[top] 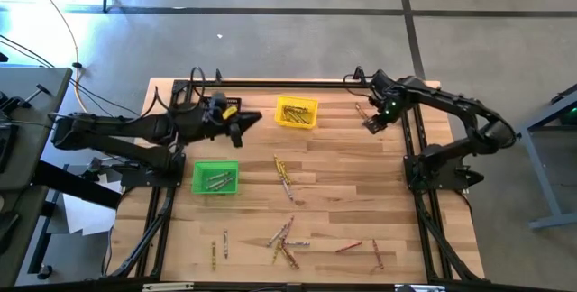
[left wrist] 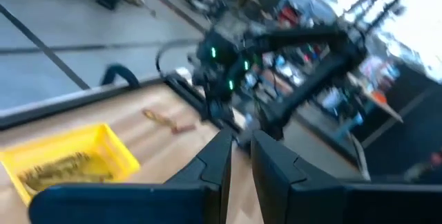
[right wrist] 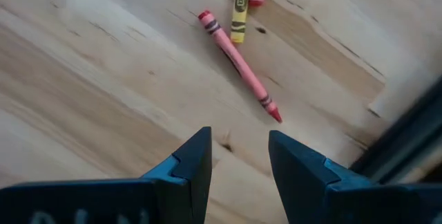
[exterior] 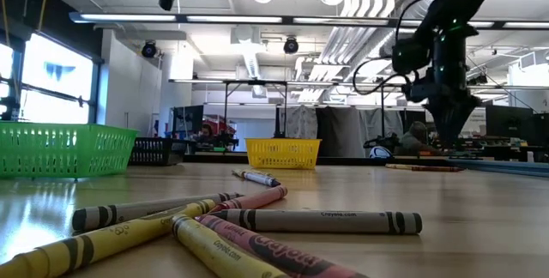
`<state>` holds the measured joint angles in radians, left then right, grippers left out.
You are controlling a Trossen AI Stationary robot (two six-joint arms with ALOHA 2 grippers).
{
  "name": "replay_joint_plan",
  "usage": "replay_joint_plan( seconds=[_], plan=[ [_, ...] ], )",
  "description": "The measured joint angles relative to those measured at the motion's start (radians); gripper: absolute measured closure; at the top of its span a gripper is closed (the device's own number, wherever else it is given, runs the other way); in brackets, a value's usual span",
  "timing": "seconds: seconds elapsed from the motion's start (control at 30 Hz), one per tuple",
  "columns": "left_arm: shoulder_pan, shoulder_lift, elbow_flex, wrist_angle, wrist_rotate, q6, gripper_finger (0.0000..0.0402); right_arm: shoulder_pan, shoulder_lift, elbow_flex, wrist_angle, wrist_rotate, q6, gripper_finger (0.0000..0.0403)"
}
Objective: Sort crayons
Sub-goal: Put the red crayon into the black bin
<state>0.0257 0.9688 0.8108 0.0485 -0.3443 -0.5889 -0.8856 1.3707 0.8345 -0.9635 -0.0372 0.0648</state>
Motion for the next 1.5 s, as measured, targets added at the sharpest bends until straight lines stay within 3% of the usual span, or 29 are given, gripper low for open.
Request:
replay_joint_plan(
  seconds=[0.33, 0.77, 0.83, 0.97, 1.07, 1.5],
  plan=[
    [0.109, 0.000, 0.000, 0.062, -0.001, 0.025, 0.0355, -0.028, 0.232, 0.014, 0.097, 0.058, -0.145, 0.0274],
    [0.125, 0.000, 0.000, 0.062, 0.053, 0.025, 0.0355, -0.013, 0.267, 0.031, 0.123, 0.082, -0.140, 0.0274],
    [0.125, 0.000, 0.000, 0.062, 0.064, 0.025, 0.0355, -0.007, 0.267, 0.031, 0.121, 0.052, -0.123, 0.0274],
    [0.125, 0.000, 0.000, 0.062, 0.097, 0.024, 0.0355, 0.014, 0.267, 0.015, 0.127, -0.114, -0.085, 0.0274],
    [0.125, 0.000, 0.000, 0.062, 0.119, 0.019, 0.0355, 0.042, 0.263, 0.000, 0.147, -0.109, -0.051, 0.0278],
    [0.124, 0.000, 0.000, 0.062, 0.213, 0.017, 0.0355, 0.152, 0.263, -0.023, 0.164, -0.073, 0.119, 0.0392]
  ],
)
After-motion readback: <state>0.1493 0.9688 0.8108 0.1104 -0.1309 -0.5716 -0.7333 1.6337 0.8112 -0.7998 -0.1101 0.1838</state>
